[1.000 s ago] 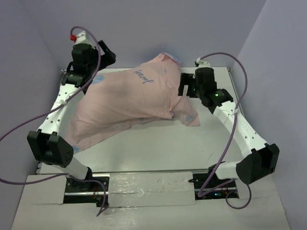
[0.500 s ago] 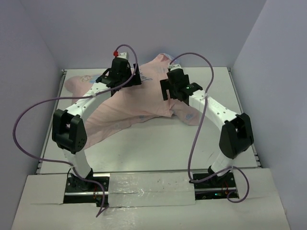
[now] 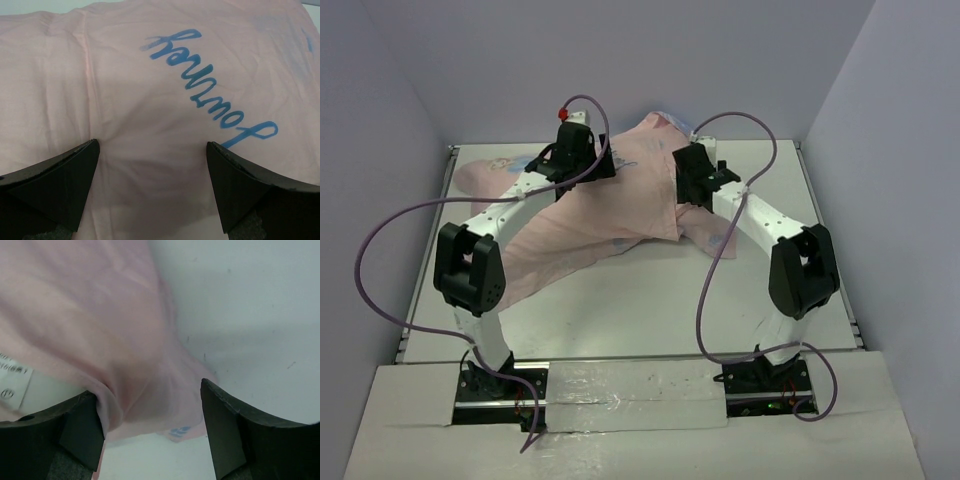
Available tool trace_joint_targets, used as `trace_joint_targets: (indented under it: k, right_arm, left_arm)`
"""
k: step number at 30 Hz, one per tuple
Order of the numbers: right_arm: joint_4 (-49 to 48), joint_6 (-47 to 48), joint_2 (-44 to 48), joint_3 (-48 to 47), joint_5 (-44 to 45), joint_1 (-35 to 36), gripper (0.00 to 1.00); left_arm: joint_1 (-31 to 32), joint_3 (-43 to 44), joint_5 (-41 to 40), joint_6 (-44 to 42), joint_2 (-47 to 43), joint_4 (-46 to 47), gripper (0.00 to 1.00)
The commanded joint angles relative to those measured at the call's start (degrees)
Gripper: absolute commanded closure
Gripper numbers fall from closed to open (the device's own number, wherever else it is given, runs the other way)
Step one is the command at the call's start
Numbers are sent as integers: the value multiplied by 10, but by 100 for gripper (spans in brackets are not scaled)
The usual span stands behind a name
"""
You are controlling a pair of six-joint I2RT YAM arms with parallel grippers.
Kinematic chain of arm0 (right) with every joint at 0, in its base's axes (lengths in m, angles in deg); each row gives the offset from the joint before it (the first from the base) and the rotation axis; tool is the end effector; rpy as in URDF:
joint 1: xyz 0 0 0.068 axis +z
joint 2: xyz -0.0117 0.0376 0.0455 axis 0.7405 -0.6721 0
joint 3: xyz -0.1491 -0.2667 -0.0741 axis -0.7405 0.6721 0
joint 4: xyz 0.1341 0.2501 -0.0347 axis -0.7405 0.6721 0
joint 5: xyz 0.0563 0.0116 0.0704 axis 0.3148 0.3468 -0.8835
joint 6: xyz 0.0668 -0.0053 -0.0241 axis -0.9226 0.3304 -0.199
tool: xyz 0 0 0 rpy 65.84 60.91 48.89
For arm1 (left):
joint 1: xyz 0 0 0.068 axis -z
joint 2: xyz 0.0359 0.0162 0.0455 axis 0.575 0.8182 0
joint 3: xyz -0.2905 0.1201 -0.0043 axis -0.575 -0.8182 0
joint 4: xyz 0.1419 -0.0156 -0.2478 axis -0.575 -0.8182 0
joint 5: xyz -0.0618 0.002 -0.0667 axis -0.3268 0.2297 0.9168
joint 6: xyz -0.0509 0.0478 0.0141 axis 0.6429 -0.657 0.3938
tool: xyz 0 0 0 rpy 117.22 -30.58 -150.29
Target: Remove the pillowcase from the pillow
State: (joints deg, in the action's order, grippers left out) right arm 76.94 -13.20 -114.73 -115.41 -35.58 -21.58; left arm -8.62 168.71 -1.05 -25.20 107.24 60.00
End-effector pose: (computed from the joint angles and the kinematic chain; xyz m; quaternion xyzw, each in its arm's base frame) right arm 0.4039 0.1668 0.2900 -0.0029 0.9087 -0.1019 0.4047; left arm 0.4454 -0.2096 0.3238 -0.0472 0.8829 -0.1330 0.4479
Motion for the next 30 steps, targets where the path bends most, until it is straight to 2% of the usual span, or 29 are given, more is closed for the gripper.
trace_joint_targets:
  k: [1,8,10,11,12,14,15,16,22,23,24,25,28,30]
  right_arm:
    - [5,-54,14,-9,48,-49,25]
    - [18,-99,-44,-21,-2,-108,38]
    - [19,-120,-57,-11,-4,-120,56]
    - [19,-128,-66,-9,-4,-135,60]
    - [20,-134,-70,-5,-5,-143,73]
    - [22,-152,-76,2,-14,-171,86]
    - [24,-162,-78,11,-29,-182,97]
    - [23,-167,-78,17,-36,-192,100]
    - [5,-167,-81,73,-130,-256,100]
    - [-30,-152,-77,82,-163,-258,100]
    - [-52,-111,-63,102,-242,-258,100]
    - [-94,-97,-53,113,-284,-258,100]
    - [-151,-69,-4,153,-437,-256,100]
    - [-183,-58,17,171,-481,-257,100]
  left_arm:
    - [-8,-11,-31,4,21,-20,1]
    - [-29,-20,-29,9,35,-25,1]
    - [-40,-28,-22,9,37,-24,1]
    - [-43,-33,-19,9,37,-22,1]
    - [-49,-37,-16,9,38,-18,0]
    - [-56,-37,-7,10,40,-17,1]
    - [-62,-36,-3,10,41,-17,1]
    - [-64,-36,2,9,42,-17,1]
    - [-66,-31,18,2,48,-11,1]
    - [-65,-23,26,-10,45,-11,1]
    - [-63,-17,62,-19,42,-11,1]
    - [-58,-12,78,-43,38,-7,1]
    - [-13,17,99,-96,9,1,1]
    - [46,38,93,-165,-17,12,1]
